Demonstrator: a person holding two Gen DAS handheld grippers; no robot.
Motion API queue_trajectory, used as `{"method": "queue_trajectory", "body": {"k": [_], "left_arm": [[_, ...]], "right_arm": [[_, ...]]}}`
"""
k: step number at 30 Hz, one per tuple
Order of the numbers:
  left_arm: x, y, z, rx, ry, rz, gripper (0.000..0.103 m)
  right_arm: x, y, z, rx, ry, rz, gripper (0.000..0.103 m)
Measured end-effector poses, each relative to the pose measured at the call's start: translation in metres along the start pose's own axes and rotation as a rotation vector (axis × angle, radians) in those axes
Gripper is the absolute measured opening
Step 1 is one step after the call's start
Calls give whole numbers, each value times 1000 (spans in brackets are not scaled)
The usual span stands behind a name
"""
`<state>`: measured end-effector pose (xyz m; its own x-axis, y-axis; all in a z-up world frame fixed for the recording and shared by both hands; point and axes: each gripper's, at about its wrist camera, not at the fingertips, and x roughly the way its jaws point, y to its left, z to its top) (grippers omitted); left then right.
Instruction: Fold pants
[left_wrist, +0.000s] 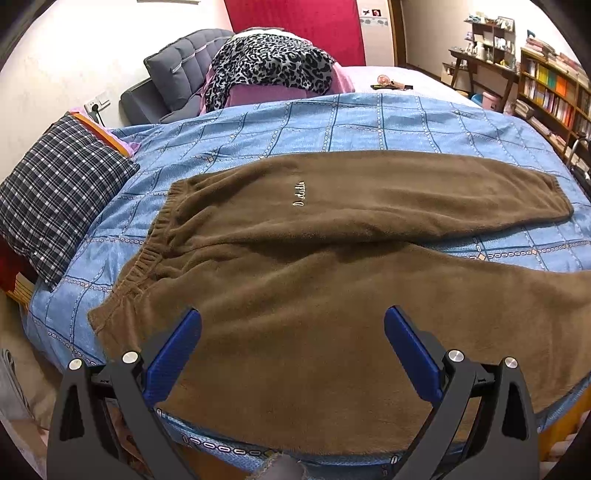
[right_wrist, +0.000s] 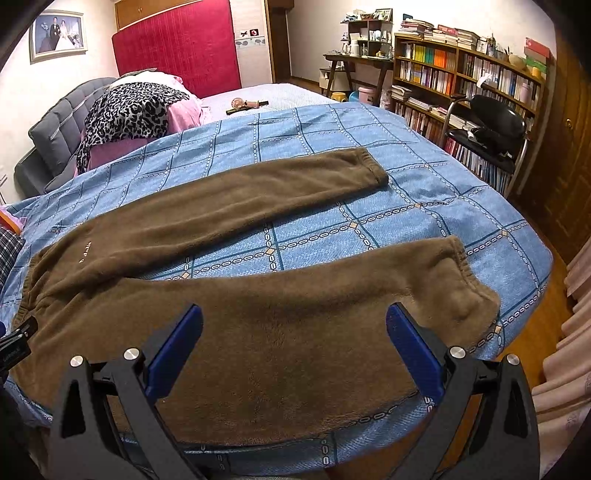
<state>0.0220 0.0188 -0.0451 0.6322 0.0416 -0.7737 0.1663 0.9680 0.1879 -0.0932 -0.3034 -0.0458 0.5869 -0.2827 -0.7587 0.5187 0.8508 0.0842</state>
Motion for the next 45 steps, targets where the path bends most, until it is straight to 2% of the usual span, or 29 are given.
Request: {"method": "queue_trajectory", "body": {"k": [34,45], "left_arm": [[16,-1,-3,7,46,-4,98],[37,19,15,-36,61,48,98]], "right_arm": [[17,3,-4,-6,41,2,100],[33,1,12,-7,37,-12,100]]}}
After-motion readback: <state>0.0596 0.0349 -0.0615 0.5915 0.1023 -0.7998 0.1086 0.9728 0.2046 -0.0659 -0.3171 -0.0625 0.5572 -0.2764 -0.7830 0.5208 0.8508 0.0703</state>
